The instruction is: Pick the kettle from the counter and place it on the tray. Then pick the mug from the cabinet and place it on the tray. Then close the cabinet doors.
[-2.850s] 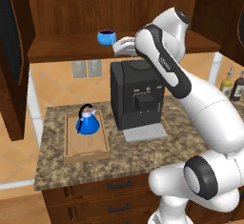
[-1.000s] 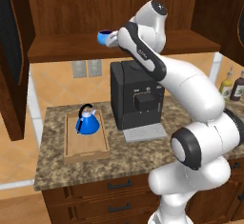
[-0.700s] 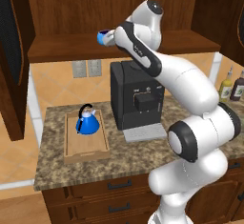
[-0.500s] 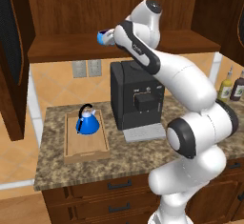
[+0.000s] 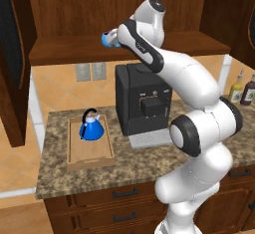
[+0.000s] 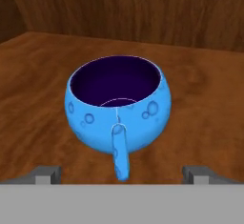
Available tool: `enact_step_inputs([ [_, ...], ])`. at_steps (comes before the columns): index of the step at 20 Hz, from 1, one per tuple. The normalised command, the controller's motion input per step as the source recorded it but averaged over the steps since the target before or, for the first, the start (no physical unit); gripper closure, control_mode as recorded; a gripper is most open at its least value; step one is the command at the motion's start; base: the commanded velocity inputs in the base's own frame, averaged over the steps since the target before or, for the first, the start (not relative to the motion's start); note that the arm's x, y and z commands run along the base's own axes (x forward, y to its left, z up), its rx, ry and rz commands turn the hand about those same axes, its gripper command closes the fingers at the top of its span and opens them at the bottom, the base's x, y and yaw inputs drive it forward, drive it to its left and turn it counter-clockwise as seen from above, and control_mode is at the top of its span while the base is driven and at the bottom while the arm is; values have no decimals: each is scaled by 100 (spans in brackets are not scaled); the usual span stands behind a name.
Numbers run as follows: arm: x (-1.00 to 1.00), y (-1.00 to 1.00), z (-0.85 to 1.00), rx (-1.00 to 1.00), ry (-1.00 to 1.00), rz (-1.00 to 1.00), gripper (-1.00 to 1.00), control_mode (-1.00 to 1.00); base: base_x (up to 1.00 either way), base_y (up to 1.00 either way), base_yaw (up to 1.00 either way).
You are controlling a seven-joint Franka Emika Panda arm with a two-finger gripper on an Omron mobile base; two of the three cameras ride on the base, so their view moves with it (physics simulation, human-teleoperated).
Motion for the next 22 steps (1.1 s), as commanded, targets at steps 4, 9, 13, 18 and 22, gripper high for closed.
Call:
enact_step_inputs([
  [4, 23, 0, 6, 0, 5, -1, -100, -100, 0, 0, 0],
  [9, 15, 8, 2, 0, 2, -1, -100, -100, 0, 0, 0],
  [13, 4, 18, 0, 0, 0, 0, -100, -100, 0, 0, 0],
  [18, 0, 9, 0, 0, -1, 0, 100, -100, 0, 0, 0],
  [22, 1, 0, 0, 1, -1, 0, 100, -100, 0, 0, 0],
])
